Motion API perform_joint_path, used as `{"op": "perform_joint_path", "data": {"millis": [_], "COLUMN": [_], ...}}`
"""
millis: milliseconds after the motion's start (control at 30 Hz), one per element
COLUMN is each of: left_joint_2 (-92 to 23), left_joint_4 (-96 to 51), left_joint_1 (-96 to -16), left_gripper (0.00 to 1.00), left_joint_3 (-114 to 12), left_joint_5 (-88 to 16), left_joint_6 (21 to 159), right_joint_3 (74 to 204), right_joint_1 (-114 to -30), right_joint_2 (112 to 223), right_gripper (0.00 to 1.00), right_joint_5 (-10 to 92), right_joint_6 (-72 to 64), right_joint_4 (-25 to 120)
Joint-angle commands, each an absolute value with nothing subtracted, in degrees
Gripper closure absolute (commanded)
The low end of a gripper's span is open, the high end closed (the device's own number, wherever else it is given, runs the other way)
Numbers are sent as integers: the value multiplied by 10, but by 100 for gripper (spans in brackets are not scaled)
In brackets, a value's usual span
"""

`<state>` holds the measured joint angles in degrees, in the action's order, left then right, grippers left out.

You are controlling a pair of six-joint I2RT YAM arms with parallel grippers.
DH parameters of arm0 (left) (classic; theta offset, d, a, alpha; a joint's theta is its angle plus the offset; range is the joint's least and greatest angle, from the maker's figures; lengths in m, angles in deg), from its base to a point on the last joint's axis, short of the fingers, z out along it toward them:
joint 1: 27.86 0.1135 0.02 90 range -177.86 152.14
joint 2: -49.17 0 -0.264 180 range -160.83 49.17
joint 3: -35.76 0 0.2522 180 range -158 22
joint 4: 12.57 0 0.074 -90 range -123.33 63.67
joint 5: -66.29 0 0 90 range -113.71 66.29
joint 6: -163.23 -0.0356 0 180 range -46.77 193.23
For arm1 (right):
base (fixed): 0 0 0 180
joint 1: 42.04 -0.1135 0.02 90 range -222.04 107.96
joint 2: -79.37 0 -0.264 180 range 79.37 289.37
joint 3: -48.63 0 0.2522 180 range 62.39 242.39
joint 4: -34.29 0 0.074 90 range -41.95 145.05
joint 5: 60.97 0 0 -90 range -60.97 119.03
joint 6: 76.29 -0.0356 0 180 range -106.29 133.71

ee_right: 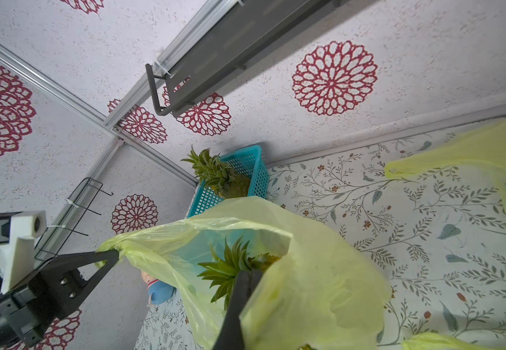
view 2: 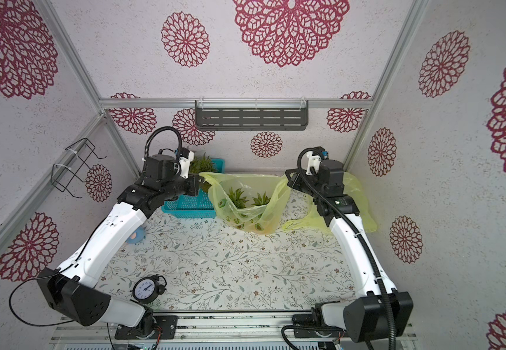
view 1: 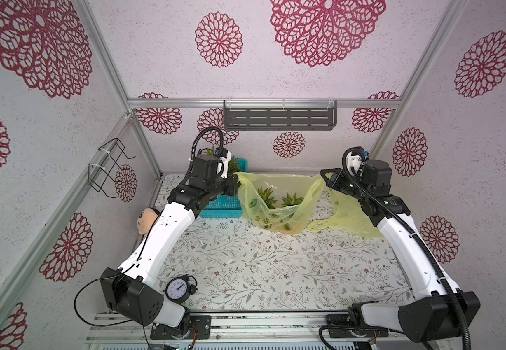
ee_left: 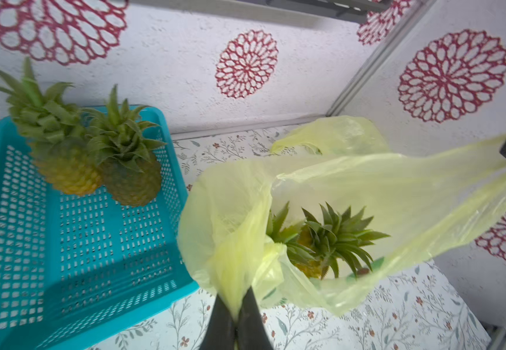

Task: Place the pineapple into a plastic bag & tie a knot
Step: Adjust the plastic bag at the center of the board.

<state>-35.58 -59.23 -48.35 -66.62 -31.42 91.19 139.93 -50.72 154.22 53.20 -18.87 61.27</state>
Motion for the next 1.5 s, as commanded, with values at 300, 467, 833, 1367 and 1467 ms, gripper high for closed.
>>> {"op": "perform_joint_path", "data": {"millis": [300,467,833,1367,1467], "left_joint_2": [-282,-224,-149,-231,-241], "left_joint_4": [-564,-528,-326,-203,-195], "left_joint_1": [-473,-472,-472,-472,-472], "left_gripper": [100,61,2,19,31], "left_joint_3": [-637,-555,-406,-431,-440], "left_joint_5": [-393,-397,-403,-383,-387], "left_joint_6": [925,931,908,908,912], "right_joint_3": [1442,1387,1256,1253,1258], "right_joint_1": [-504,-504,-505,-505,-504], "right_joint_2": [1520,1479,1376,1356,1357], "right_gripper": [100,100,41,79,85], "right_joint_5": [575,607,706,636,622], "right_joint_6": [-148,-146,-241,-224,-217], "right_joint_4": [619,642,522,574,581]}}
